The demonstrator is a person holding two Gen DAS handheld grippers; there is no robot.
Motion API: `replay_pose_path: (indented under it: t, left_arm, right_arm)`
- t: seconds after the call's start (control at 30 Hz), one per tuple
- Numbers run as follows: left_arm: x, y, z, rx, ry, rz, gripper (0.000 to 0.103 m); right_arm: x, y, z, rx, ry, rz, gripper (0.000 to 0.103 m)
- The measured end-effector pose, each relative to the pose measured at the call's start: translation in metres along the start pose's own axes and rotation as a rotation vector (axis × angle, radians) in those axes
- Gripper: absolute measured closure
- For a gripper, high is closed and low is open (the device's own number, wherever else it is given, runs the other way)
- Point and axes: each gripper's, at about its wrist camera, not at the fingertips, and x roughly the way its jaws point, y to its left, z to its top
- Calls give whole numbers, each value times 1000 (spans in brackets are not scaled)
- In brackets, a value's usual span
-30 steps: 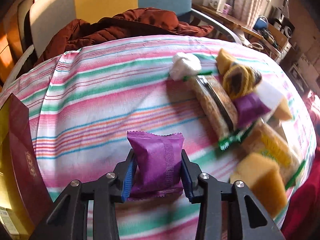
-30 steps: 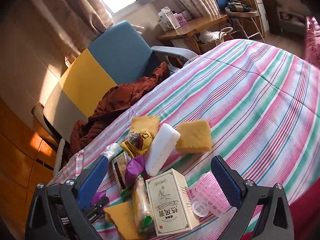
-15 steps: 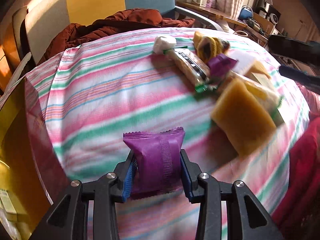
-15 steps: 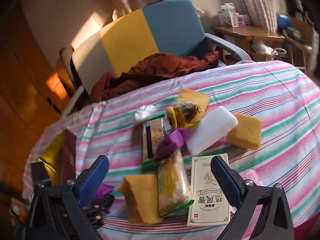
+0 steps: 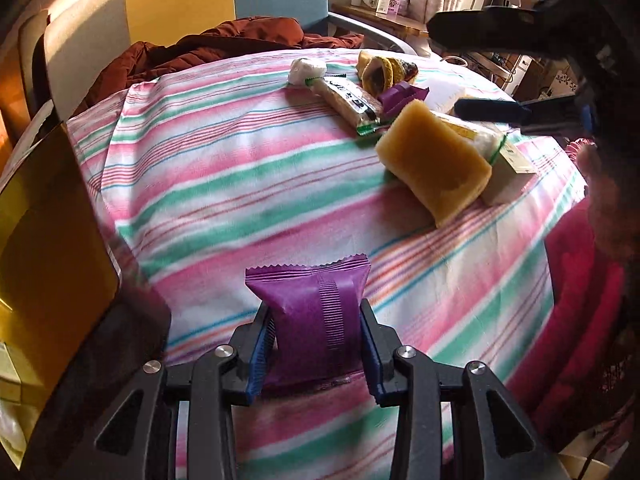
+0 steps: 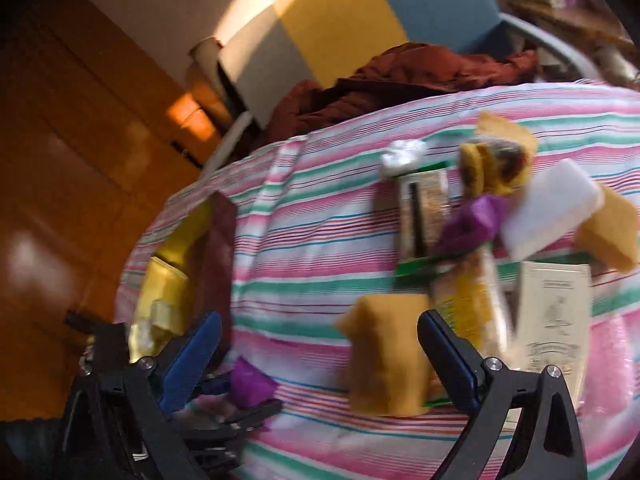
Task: Organize objects
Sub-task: 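Hold the purple packet in the left tool while the right tool grasps the cream box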
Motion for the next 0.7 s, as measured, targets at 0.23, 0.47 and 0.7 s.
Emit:
replay_pose_path:
  t: [0.23, 0.47, 0.7]
  left_arm:
    - [-4, 2, -7, -10, -3, -11, 64]
    - [-3, 7, -7, -32, -7, -38, 64]
    - [-5, 14, -10, -63, -15, -83, 64]
  right_arm:
    - [-29, -37, 6, 159, -155, -240, 8]
    - [-44, -78, -1, 335, -148, -545, 40]
    - [-13, -70, -2, 223, -6, -558, 45]
